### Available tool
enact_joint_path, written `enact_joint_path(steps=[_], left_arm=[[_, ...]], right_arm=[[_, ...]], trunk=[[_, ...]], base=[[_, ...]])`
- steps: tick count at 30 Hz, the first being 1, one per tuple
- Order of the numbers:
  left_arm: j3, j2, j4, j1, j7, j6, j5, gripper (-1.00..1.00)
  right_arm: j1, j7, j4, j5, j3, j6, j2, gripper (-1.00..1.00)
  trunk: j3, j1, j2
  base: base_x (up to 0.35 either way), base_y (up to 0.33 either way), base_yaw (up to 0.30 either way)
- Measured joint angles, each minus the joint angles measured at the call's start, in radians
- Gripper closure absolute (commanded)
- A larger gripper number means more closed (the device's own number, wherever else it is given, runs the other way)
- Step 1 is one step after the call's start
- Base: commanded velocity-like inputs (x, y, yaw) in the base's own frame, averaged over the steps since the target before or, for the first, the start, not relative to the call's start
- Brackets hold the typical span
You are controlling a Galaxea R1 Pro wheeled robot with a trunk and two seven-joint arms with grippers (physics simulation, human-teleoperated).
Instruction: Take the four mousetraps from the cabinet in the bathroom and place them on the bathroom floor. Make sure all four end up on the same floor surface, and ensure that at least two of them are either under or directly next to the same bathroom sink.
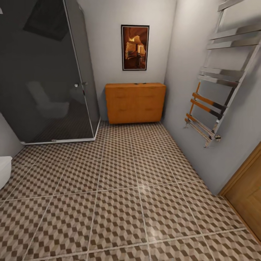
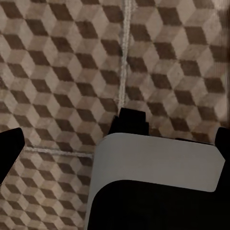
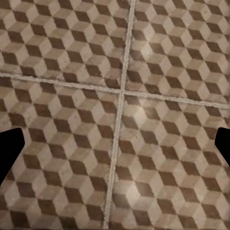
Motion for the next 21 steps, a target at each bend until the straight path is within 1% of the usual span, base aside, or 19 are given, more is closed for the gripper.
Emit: enact_joint_path(steps=[21], left_arm=[[0.0, -0.001, 0.0, 0.0, 0.0, 0.0, 0.0, -1.0]], right_arm=[[0.0, 0.0, 0.0, -0.003, -0.002, 0.002, -0.004, -1.0]], trunk=[[0.0, 0.0, 0.0]], base=[[0.334, 0.0, -0.001]])
